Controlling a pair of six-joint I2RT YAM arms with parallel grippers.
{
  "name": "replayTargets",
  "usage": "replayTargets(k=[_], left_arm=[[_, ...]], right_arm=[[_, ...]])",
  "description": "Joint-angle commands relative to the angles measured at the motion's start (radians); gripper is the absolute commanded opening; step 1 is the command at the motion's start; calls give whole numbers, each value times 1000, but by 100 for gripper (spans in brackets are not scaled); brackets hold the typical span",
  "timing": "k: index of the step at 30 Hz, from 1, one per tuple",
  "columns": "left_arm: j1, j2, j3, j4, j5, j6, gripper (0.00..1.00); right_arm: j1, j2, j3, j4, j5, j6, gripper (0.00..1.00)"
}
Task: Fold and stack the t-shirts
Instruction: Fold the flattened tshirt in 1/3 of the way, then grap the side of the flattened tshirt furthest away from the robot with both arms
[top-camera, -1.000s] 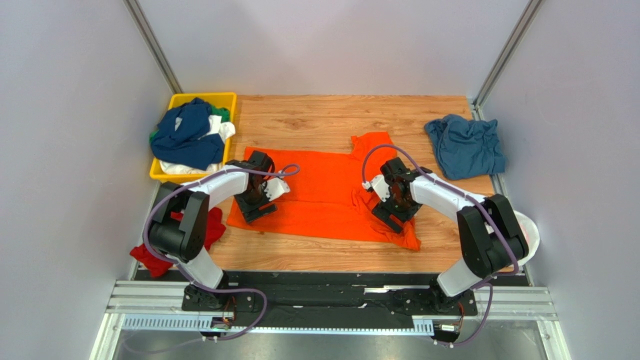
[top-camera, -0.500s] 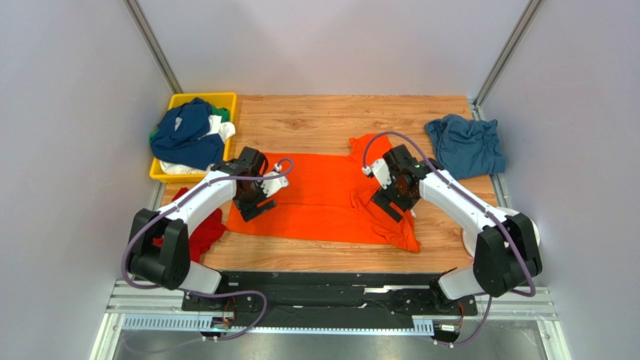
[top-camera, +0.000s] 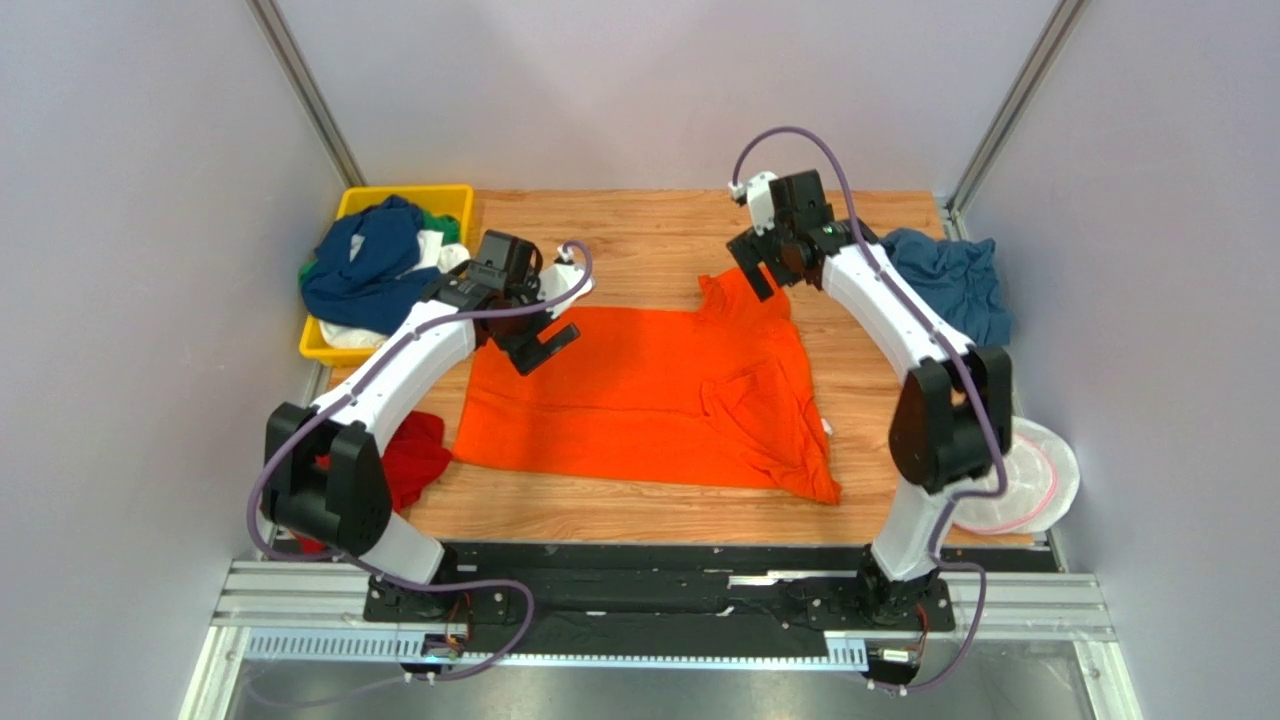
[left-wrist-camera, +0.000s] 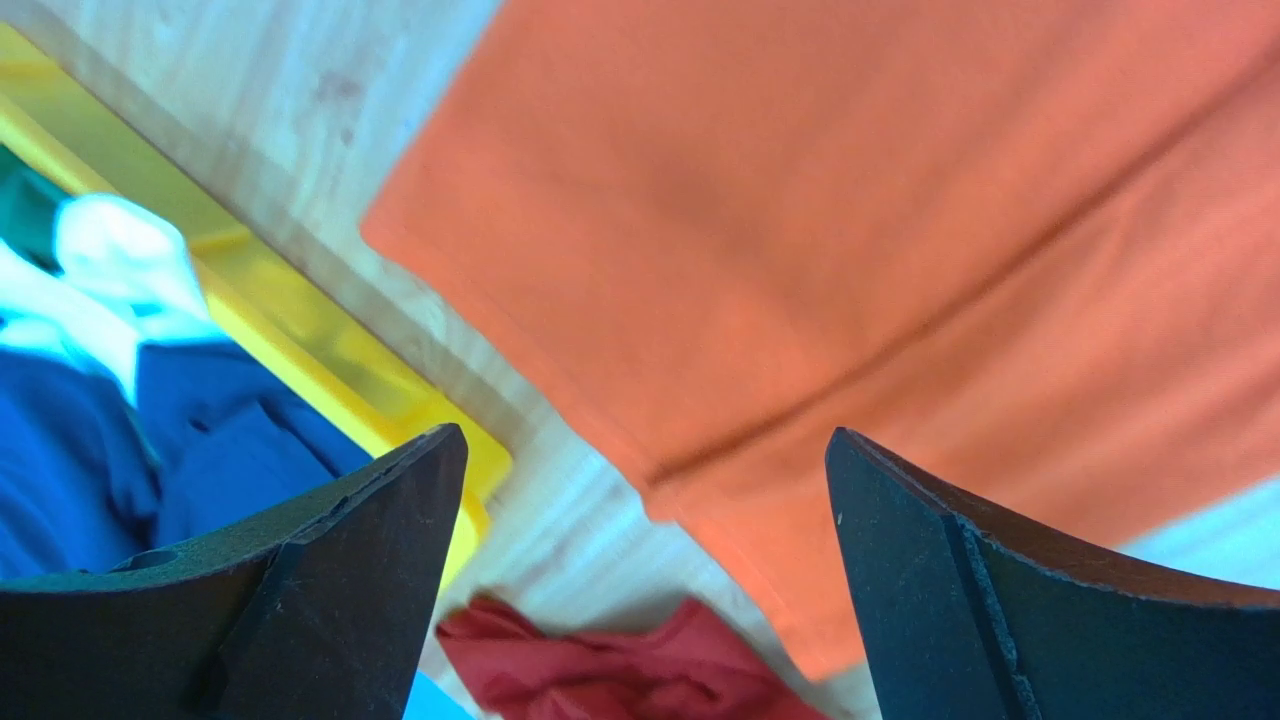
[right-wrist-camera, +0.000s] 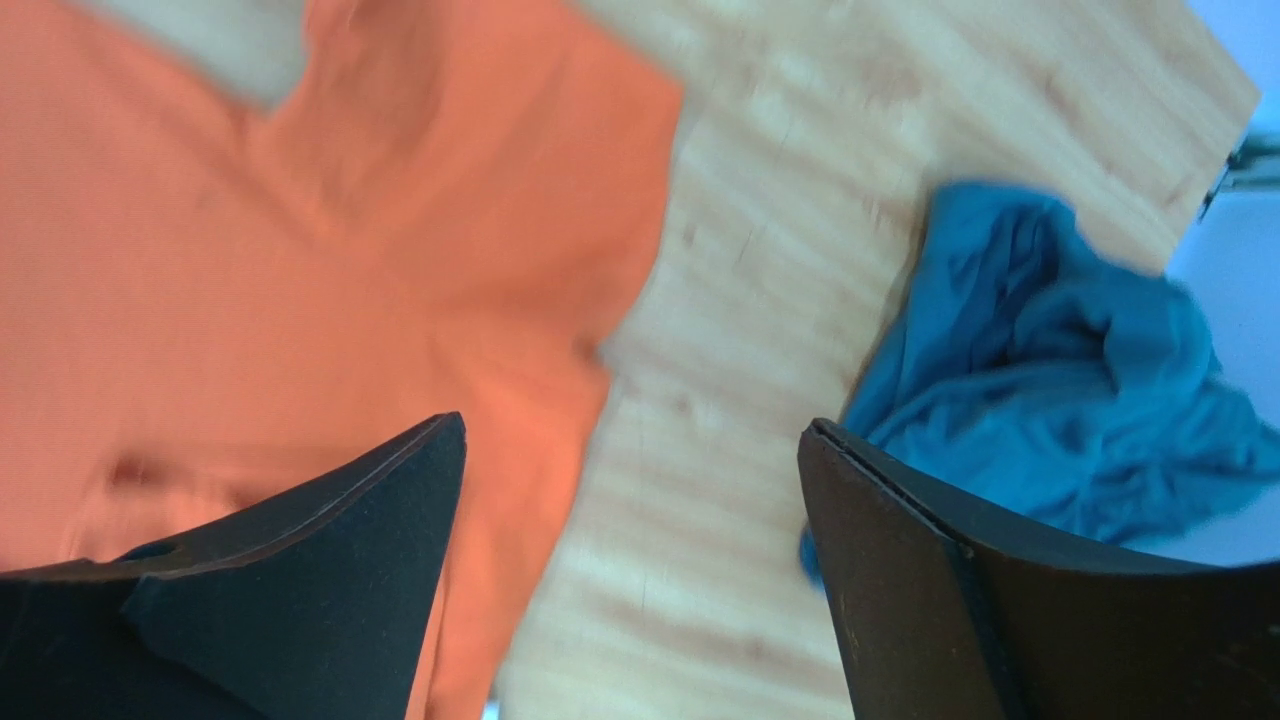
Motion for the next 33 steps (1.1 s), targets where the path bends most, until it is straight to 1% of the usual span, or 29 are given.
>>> replayTargets(k=[1, 2, 3, 6, 7, 8, 10, 16, 21, 31, 33], left_arm=[[-2, 68, 83, 56, 6, -9, 99], [-2, 82, 94, 57, 3, -6, 99], [-2, 105, 109, 59, 0, 1, 99], [3, 138, 124, 60, -3, 7, 99], [4, 145, 127, 60, -3, 7, 99], [7, 149, 127, 59, -3, 7, 99], [10, 163, 131, 57, -3, 9, 99], [16, 198, 138, 52, -5, 8, 98], [16, 237, 150, 37, -5, 0, 97], [18, 255, 155, 26, -3, 7, 96], [18, 258, 152, 26, -28, 9, 96]], right_arm=[[-34, 196, 236, 61, -45, 64, 88], [-41, 235, 276, 54, -59, 68, 88], [-45, 306, 313, 48, -73, 74, 88], [-68, 423, 448, 32, -131, 108, 88], [-80, 445, 473, 23, -178, 122, 88], [-88, 465, 508, 25, -196, 136, 87], [-100, 510, 528, 29, -219, 145, 86], [-139, 579, 565, 71, -259, 162, 84], [-159, 625, 588, 74, -283, 168, 83], [-171, 642, 544, 104, -318, 177, 79], [-173, 642, 530, 112, -322, 182, 78]])
